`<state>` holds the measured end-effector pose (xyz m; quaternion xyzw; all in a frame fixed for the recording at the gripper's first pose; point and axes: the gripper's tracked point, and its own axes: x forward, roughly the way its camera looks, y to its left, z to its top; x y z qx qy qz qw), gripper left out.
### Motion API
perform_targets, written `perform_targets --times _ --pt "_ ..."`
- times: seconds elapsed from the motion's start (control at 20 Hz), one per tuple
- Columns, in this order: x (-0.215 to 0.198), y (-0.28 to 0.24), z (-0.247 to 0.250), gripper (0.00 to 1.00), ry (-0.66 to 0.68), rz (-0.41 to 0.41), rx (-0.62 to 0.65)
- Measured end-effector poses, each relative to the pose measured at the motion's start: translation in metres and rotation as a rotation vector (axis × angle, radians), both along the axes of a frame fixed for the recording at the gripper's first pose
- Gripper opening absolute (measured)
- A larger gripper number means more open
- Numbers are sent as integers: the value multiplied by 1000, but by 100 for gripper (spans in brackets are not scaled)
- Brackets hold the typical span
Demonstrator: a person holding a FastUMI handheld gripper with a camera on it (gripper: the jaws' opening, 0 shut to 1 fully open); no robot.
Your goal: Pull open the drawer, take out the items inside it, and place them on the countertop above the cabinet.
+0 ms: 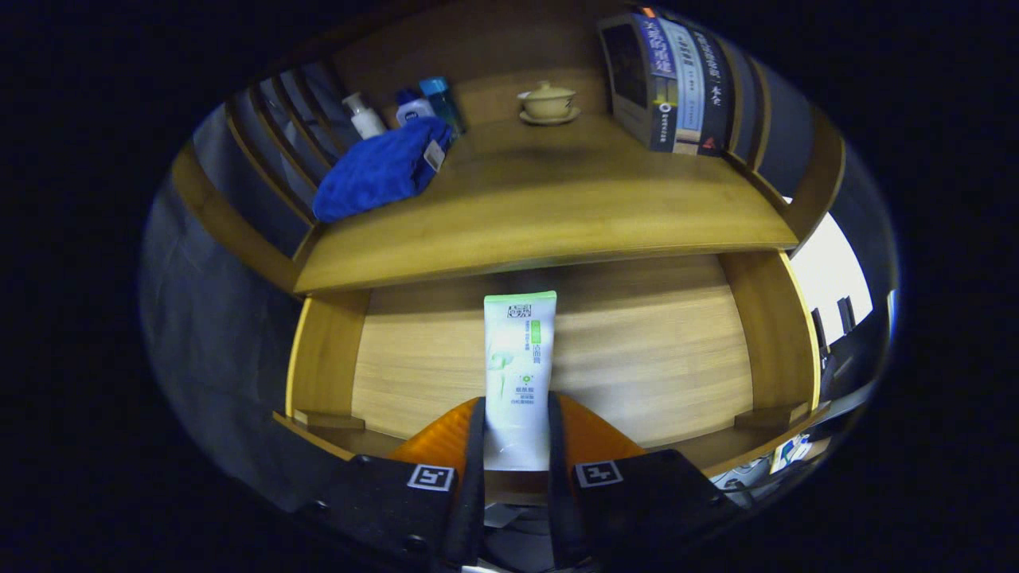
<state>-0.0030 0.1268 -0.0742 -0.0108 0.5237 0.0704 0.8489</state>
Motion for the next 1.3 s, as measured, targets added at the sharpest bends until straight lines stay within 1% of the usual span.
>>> perform_targets --times 0.25,0.45,0.7,0.95,1.3 --pt "-13 -5 38 41 -67 7 59" --pt "9 -12 67 41 -164 -11 77" --pt "55 -7 93 41 -280 -20 76" --pt "91 5 92 41 -312 -16 81" --pt "153 6 71 41 -352 -63 48"
